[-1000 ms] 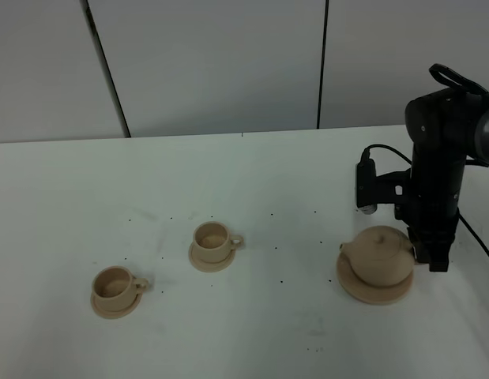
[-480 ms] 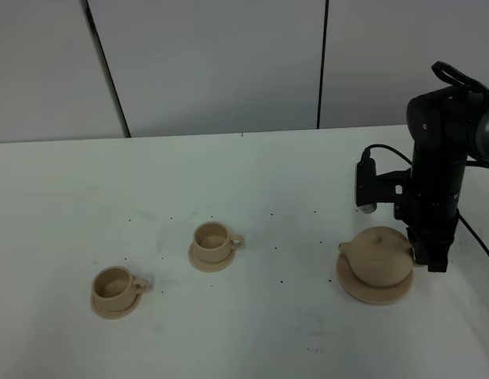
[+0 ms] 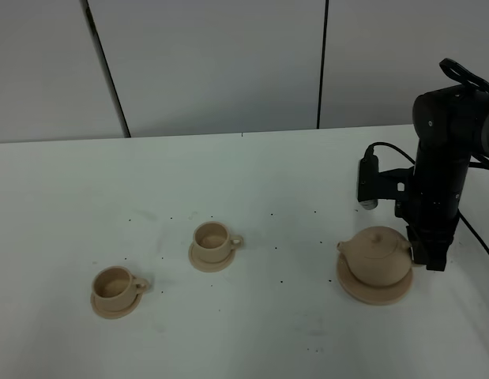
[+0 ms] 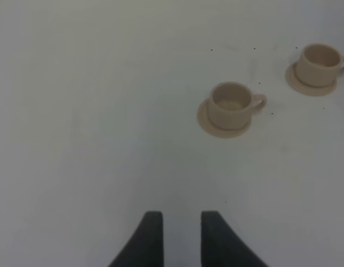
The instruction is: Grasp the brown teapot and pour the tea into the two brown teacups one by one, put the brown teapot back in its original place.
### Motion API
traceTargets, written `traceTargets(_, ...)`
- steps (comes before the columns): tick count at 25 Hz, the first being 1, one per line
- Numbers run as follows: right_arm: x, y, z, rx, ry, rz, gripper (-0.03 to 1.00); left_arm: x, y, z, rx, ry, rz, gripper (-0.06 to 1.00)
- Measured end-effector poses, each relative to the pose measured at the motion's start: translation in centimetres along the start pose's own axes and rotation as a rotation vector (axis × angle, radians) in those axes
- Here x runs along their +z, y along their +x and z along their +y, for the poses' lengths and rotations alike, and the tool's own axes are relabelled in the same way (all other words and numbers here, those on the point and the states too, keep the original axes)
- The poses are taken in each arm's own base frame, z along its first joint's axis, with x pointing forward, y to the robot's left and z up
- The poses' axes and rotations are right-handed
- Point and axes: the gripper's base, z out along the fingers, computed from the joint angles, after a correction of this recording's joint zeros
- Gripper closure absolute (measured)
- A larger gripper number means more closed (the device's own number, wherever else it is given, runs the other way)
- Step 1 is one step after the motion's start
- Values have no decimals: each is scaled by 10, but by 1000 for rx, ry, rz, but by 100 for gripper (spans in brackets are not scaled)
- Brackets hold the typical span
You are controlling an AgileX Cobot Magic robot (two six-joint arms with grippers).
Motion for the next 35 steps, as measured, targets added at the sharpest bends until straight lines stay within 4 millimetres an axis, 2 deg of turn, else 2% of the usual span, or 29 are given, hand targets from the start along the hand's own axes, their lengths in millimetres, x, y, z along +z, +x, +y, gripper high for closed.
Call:
traceTargets(10, 0, 0, -1, 6, 2, -10, 87, 0, 0, 0, 0, 0, 0, 70)
traceTargets(35, -1, 27, -12, 24, -44, -188, 87, 0, 0, 0, 0, 0, 0, 70)
